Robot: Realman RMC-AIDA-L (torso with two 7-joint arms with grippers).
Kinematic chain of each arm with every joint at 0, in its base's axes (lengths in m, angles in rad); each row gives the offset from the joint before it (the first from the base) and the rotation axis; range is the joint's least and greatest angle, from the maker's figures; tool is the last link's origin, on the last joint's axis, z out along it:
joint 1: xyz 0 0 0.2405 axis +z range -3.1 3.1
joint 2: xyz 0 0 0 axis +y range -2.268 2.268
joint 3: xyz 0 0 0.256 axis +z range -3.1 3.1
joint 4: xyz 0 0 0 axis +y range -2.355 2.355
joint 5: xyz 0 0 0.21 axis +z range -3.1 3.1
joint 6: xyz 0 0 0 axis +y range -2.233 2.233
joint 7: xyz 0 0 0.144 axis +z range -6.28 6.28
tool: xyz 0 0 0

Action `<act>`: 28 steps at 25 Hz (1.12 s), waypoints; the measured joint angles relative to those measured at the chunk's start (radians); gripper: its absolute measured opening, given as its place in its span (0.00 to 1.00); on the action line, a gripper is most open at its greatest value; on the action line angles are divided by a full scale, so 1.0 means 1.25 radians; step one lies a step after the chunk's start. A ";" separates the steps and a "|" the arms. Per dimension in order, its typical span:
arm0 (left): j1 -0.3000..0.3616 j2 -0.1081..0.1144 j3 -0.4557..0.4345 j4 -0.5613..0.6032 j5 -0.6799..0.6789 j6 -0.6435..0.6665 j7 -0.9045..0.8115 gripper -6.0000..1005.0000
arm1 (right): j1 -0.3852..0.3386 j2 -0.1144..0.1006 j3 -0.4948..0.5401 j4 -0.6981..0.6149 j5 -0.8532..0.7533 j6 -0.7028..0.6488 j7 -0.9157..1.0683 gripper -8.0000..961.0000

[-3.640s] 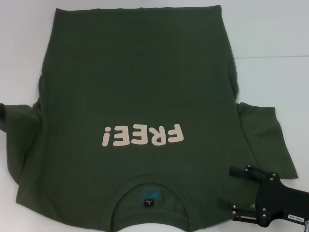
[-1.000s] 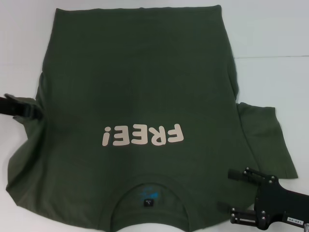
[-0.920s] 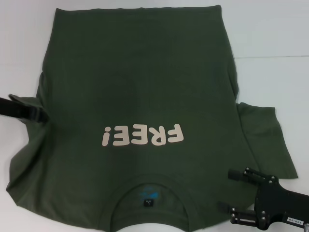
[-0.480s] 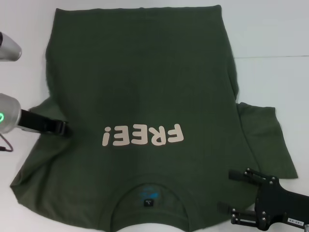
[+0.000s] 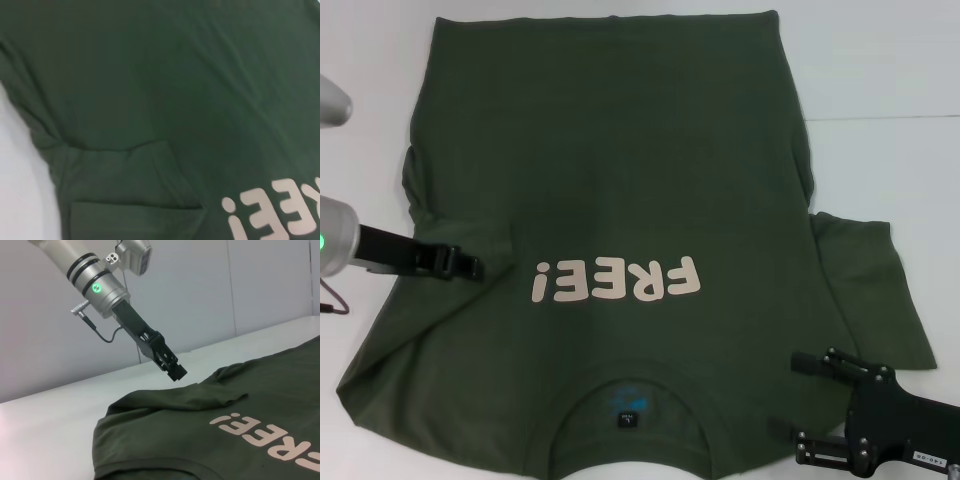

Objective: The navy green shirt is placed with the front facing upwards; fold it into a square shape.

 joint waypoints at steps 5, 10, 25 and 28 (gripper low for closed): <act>0.015 0.002 -0.046 0.039 -0.001 0.003 0.014 0.41 | 0.001 0.000 0.000 0.000 0.000 0.001 -0.001 0.94; 0.028 0.027 -0.138 0.048 -0.035 0.051 0.040 0.59 | -0.001 -0.001 0.001 0.000 0.002 0.002 -0.001 0.94; 0.003 0.219 -0.429 -0.361 -0.248 0.241 0.208 0.68 | 0.004 -0.003 0.001 -0.006 0.002 0.003 0.004 0.94; 0.004 0.215 -0.402 -0.357 -0.242 0.191 0.250 0.67 | 0.005 -0.004 0.001 -0.007 0.002 0.002 0.004 0.93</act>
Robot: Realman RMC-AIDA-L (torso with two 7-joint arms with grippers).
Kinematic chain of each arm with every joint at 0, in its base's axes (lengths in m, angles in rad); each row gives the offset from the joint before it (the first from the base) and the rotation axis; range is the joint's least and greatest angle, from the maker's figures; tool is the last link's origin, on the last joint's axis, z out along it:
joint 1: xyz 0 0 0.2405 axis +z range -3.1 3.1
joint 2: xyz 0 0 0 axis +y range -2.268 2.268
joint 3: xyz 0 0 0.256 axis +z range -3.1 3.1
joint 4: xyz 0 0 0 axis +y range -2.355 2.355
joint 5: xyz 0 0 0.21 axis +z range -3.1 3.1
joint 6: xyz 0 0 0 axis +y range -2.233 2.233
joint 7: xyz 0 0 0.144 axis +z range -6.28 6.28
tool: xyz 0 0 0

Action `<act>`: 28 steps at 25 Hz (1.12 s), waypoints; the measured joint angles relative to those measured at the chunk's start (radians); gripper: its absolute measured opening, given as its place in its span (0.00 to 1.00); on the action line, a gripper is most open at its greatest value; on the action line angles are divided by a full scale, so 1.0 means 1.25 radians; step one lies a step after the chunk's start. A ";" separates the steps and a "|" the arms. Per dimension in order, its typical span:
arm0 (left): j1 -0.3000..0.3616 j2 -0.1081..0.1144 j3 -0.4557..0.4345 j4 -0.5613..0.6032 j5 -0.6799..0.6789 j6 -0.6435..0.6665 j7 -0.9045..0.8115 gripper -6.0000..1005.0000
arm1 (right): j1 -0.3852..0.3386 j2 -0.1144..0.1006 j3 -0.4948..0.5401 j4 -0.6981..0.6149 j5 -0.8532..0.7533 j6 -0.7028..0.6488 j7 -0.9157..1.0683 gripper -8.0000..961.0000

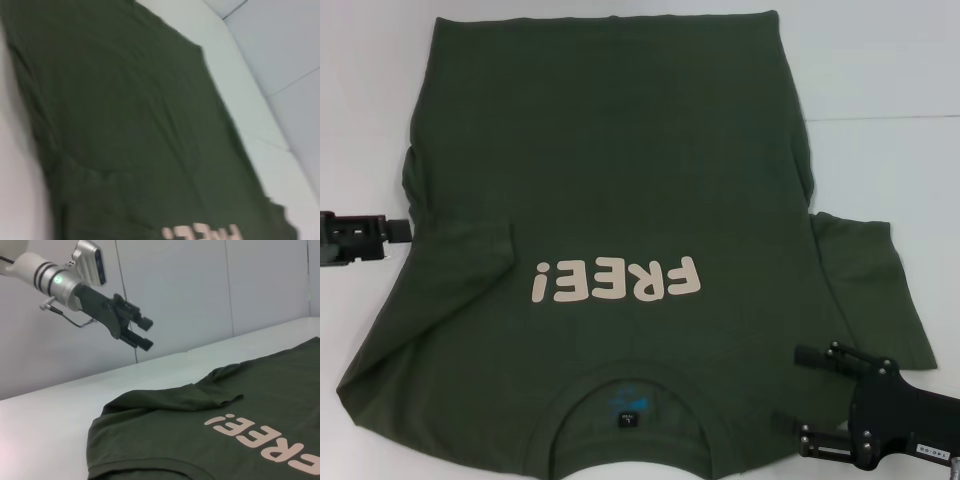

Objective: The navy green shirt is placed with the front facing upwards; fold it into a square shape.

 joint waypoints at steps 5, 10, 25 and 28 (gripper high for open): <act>-0.004 -0.008 0.083 -0.001 0.046 -0.107 -0.001 0.67 | 0.000 0.001 0.000 0.003 -0.001 0.002 -0.001 0.94; -0.003 -0.024 0.099 -0.002 0.061 -0.169 -0.031 0.68 | 0.000 0.002 0.000 0.004 -0.001 0.006 0.000 0.94; 0.002 -0.050 0.146 -0.035 0.084 -0.233 -0.045 0.68 | -0.003 0.003 0.000 0.007 0.000 0.010 0.001 0.94; 0.002 -0.050 0.146 -0.035 0.092 -0.238 -0.045 0.68 | -0.003 0.003 0.000 0.007 0.000 0.010 0.001 0.94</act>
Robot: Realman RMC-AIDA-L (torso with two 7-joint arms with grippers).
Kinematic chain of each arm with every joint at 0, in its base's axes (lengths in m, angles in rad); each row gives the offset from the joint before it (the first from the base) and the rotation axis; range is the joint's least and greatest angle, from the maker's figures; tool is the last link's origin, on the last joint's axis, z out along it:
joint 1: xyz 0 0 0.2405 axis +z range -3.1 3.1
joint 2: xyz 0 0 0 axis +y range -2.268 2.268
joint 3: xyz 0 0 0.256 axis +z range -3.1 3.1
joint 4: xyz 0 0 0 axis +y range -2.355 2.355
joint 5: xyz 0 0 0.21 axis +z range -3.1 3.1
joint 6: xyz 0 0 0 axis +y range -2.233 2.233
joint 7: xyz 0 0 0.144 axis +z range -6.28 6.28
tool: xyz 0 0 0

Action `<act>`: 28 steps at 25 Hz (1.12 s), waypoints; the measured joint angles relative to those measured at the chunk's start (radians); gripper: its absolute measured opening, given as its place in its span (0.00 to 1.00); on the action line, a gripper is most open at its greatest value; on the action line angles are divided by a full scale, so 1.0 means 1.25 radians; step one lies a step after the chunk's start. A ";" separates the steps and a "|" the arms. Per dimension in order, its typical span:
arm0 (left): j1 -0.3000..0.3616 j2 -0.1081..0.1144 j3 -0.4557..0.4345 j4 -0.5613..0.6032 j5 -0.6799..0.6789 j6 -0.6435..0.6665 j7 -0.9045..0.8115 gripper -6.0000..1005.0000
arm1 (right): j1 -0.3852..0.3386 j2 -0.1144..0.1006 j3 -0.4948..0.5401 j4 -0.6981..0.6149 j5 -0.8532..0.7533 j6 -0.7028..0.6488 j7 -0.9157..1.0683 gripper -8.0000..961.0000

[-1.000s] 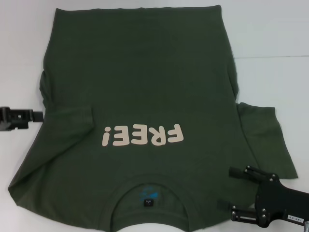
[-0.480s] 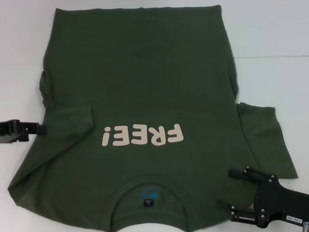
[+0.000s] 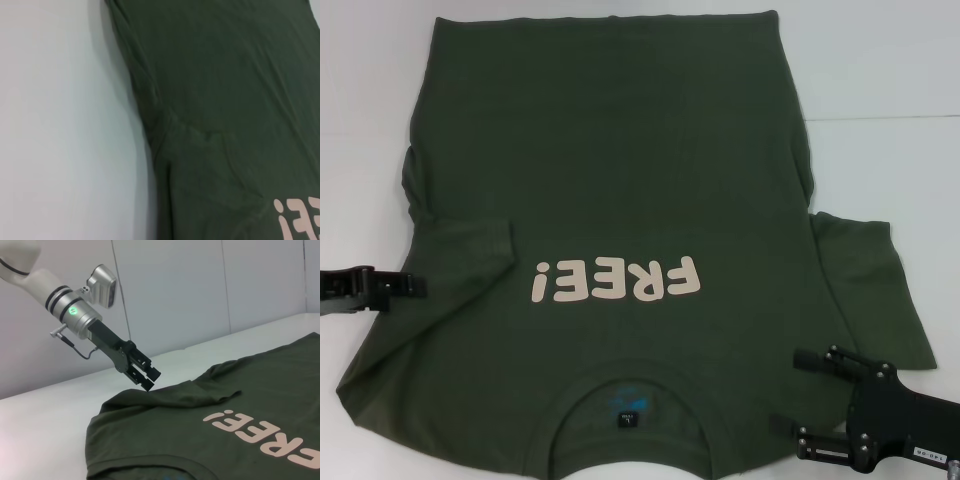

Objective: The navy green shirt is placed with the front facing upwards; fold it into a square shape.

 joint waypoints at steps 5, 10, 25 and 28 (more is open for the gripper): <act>0.000 -0.001 -0.005 0.012 0.001 -0.015 -0.001 0.68 | 0.002 0.000 0.000 0.000 -0.001 0.000 0.000 0.94; 0.003 -0.002 -0.003 0.014 0.006 -0.030 -0.007 0.68 | 0.003 0.000 0.000 0.000 -0.002 0.000 0.001 0.94; 0.001 -0.010 0.028 0.006 0.014 -0.045 -0.017 0.68 | 0.003 0.000 0.000 0.000 -0.001 -0.001 0.001 0.94; -0.001 -0.011 0.032 0.005 0.014 -0.038 -0.026 0.67 | 0.004 0.000 0.000 0.000 -0.001 0.000 0.001 0.94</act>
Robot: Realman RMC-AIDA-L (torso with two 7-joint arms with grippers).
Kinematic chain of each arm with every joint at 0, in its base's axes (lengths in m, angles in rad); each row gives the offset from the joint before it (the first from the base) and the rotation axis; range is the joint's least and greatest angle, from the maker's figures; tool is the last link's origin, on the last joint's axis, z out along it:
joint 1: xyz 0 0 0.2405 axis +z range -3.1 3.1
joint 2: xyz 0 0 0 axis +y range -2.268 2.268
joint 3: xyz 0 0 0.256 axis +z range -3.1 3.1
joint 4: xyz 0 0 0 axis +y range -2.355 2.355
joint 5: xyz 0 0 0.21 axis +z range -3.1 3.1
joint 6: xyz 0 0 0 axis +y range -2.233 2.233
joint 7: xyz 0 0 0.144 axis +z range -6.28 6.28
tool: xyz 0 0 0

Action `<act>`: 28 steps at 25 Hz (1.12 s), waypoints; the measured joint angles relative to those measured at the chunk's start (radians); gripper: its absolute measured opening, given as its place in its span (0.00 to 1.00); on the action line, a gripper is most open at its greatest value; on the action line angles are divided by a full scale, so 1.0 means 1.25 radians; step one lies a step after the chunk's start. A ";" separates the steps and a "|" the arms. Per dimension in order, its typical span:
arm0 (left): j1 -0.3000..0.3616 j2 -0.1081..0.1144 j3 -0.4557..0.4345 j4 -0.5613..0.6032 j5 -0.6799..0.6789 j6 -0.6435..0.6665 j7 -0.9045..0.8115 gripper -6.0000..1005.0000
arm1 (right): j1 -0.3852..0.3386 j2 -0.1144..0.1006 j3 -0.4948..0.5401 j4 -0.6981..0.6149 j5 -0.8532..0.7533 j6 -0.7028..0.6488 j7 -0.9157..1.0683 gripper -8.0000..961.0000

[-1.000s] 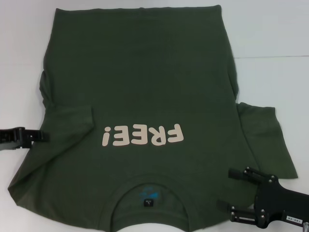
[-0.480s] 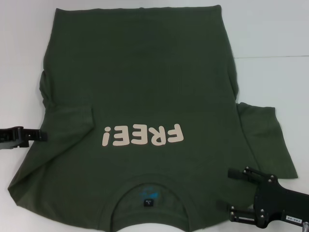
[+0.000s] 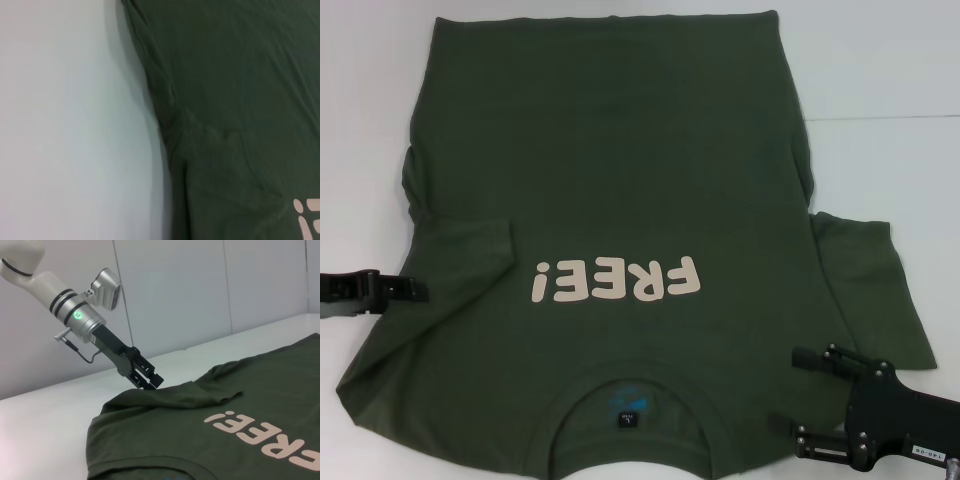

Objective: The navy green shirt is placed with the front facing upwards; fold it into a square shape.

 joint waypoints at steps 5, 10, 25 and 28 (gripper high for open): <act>-0.004 0.000 -0.003 0.000 -0.005 0.021 -0.011 0.67 | 0.000 0.000 0.000 0.000 0.001 0.001 0.000 0.94; -0.015 0.000 -0.007 -0.001 -0.009 0.060 -0.013 0.67 | 0.000 0.000 0.000 0.000 0.001 0.001 0.000 0.94; -0.033 0.000 -0.008 -0.033 -0.060 0.225 -0.007 0.68 | 0.003 0.000 0.000 0.000 0.001 0.001 -0.001 0.93; -0.028 -0.004 -0.008 -0.035 -0.072 0.261 -0.003 0.68 | 0.005 0.000 0.000 0.000 0.001 0.001 -0.001 0.94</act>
